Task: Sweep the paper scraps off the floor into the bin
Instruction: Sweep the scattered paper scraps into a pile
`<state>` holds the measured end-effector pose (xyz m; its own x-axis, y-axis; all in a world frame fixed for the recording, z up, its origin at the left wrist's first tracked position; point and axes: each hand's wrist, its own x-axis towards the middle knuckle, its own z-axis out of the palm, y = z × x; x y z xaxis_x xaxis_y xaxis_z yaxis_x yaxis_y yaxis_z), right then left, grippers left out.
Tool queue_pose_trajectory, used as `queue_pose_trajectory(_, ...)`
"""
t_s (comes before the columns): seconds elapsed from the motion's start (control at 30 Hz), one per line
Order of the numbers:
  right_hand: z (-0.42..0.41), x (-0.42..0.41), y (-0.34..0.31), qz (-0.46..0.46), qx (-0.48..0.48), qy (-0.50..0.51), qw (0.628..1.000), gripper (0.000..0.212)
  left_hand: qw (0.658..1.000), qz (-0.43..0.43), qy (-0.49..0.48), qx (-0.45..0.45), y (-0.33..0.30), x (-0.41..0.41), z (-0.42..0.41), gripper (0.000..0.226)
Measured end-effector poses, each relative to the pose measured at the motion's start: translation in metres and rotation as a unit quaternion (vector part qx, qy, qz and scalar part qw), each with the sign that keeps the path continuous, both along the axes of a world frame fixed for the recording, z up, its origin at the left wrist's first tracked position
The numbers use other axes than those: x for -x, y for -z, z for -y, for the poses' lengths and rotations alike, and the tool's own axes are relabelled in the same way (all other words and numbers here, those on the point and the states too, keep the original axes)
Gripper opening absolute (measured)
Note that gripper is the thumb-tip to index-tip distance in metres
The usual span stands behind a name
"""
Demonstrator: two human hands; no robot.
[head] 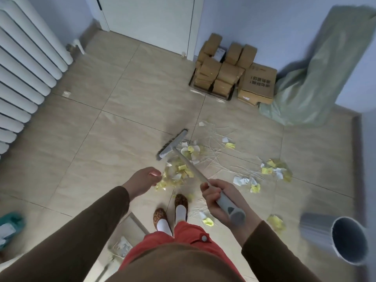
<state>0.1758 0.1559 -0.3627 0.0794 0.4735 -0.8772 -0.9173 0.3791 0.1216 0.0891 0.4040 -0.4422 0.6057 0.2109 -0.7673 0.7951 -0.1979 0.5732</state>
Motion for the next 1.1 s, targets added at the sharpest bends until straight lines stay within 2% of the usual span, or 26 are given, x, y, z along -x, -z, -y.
queue_pose_trajectory(0.1, 0.007, 0.014, -0.001, 0.021, -0.008, -0.037, 0.999, 0.010, 1.000, -0.008, 0.005, 0.010, -0.002, -0.001, 0.003, 0.027)
queue_pose_trajectory(0.17, 0.000, 0.015, 0.007, 0.104, 0.061, -0.102, 0.987, 0.007, 1.000, -0.015, 0.008, 0.014, -0.003, -0.002, 0.006, 0.027)
queue_pose_trajectory(0.23, -0.010, 0.004, 0.020, 0.158, 0.083, -0.128, 0.976, 0.014, 1.000, -0.016, 0.006, 0.014, -0.003, -0.002, 0.008, 0.026)
queue_pose_trajectory(0.37, -0.034, -0.054, 0.042, 0.135, 0.006, -0.070, 0.988, 0.003, 1.000, -0.021, 0.001, 0.010, -0.005, -0.007, 0.009, 0.024)
queue_pose_trajectory(0.47, -0.058, -0.112, 0.063, 0.149, 0.003, -0.071, 0.986, 0.007, 0.999, -0.032, -0.002, -0.001, -0.005, -0.014, 0.012, 0.019)
queue_pose_trajectory(0.6, -0.078, -0.196, 0.102, 0.119, -0.022, 0.008, 0.993, 0.013, 0.999, -0.044, 0.001, -0.022, -0.001, -0.026, 0.018, 0.021)
queue_pose_trajectory(0.73, -0.053, -0.240, 0.135, 0.132, 0.008, 0.019, 0.991, 0.014, 0.998, -0.046, 0.008, -0.038, 0.006, -0.044, 0.028, 0.020)
queue_pose_trajectory(0.9, 0.003, -0.210, 0.151, 0.104, 0.060, 0.060, 0.991, 0.012, 0.998, -0.036, 0.038, -0.038, 0.005, -0.066, 0.047, 0.023)
queue_pose_trajectory(1.1, 0.046, -0.123, 0.105, 0.073, 0.081, 0.105, 0.989, 0.011, 0.997, -0.013, 0.070, -0.028, -0.004, -0.082, 0.074, 0.023)
